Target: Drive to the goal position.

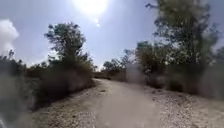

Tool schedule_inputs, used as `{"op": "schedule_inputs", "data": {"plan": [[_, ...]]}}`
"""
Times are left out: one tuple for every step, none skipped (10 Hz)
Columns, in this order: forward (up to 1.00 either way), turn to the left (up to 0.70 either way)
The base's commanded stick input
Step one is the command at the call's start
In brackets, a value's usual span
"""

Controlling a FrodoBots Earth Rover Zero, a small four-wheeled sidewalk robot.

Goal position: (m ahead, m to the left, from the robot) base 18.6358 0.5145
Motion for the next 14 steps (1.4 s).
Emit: {"op": "schedule_inputs", "data": {"plan": [[0.69, 0.01], [0.69, 0.01], [0.69, 0.01], [0.69, 0.01], [0.69, 0.01], [0.69, 0.01], [0.69, 0.01], [0.69, 0.01], [0.69, 0.01], [0.69, 0.01], [0.69, 0.01], [0.69, 0.01], [0.69, 0.01], [0.69, 0.01]]}}
